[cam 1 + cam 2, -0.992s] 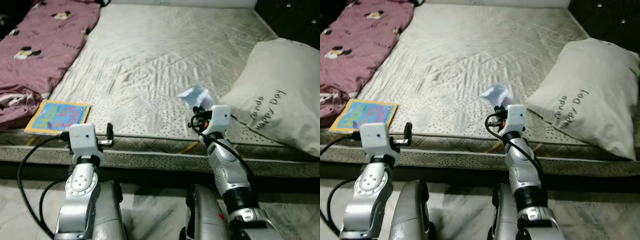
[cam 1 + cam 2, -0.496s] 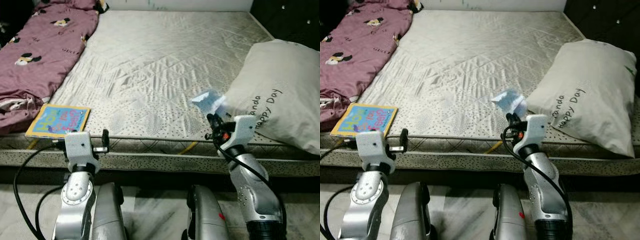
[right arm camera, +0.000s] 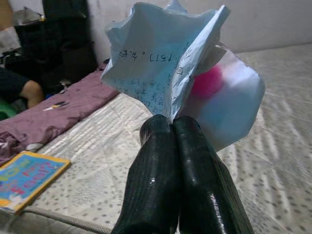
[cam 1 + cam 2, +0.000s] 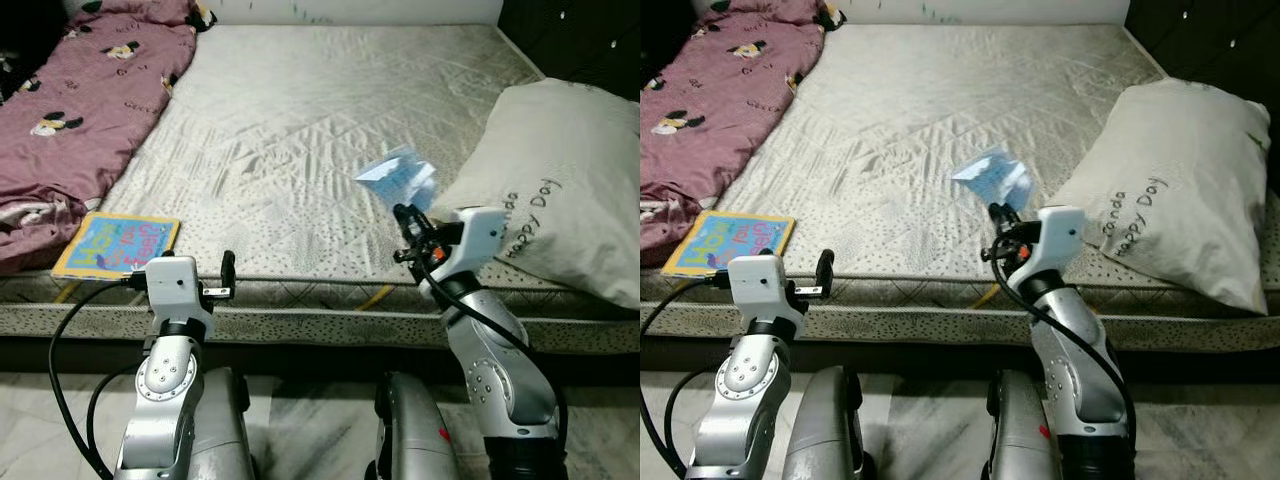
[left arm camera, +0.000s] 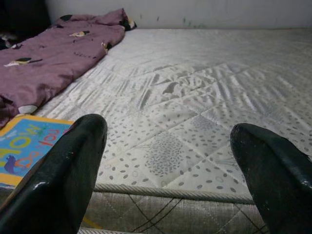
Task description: Clean up the room
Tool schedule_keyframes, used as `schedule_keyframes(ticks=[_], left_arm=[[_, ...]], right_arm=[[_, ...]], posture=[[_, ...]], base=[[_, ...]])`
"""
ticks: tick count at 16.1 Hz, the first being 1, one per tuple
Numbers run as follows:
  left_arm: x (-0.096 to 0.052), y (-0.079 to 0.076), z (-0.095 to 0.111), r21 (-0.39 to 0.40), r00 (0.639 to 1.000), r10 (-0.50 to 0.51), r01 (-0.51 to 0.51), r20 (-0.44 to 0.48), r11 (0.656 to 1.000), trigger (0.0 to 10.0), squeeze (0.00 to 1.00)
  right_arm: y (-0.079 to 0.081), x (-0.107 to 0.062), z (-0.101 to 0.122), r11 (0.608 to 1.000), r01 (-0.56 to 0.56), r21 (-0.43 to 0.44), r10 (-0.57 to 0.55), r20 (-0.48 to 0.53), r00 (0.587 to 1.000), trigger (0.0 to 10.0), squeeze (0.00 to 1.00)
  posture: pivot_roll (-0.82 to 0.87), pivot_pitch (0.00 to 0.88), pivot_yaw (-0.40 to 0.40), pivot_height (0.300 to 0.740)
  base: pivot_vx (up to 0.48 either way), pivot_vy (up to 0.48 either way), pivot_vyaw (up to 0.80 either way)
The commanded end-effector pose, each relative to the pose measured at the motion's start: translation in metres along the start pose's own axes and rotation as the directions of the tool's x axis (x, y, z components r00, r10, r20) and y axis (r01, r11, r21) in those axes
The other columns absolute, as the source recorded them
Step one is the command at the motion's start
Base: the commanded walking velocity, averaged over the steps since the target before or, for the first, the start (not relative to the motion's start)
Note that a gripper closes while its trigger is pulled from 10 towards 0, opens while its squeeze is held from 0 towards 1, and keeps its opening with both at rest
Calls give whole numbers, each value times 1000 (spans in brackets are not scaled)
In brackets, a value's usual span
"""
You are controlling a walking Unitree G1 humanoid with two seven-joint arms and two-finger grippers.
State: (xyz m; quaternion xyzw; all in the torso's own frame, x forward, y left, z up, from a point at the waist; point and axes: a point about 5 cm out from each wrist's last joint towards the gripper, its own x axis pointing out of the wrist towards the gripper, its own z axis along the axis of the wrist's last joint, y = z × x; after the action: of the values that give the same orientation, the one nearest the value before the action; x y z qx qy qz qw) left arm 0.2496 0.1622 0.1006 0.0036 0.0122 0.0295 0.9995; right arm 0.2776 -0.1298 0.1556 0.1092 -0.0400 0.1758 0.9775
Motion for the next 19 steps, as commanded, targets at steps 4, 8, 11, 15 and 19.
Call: schedule_keyframes(ticks=[4, 8, 11, 15, 19], left_arm=[[1, 0, 2, 1, 1000, -10, 10, 13, 1000, 10000, 0], [4, 2, 4, 6, 1000, -11, 11, 20, 1000, 10000, 0], [5, 0, 4, 11, 1000, -14, 14, 22, 1000, 10000, 0], [5, 0, 2, 20, 1000, -13, 12, 17, 1000, 10000, 0], [4, -2, 2, 19, 1000, -20, 20, 16, 1000, 10000, 0]], right_arm=[[1, 5, 10, 1000, -2, -11, 2, 20, 1000, 10000, 0], [2, 6, 9, 1000, 2, -9, -2, 15, 1000, 10000, 0], [0, 5, 7, 1000, 16, -19, -16, 10, 1000, 10000, 0], [-13, -3, -4, 991, 93, -94, -98, -43, 994, 10000, 0], [-20, -3, -5, 980, 119, -161, -123, -19, 992, 10000, 0]], posture=[[-65, 0, 24, 644], [-64, 0, 26, 684], [-67, 0, 28, 714], [-68, 0, 26, 719], [-62, 0, 21, 729]], base=[[0, 0, 0], [0, 0, 0], [0, 0, 0], [0, 0, 0], [0, 0, 0]])
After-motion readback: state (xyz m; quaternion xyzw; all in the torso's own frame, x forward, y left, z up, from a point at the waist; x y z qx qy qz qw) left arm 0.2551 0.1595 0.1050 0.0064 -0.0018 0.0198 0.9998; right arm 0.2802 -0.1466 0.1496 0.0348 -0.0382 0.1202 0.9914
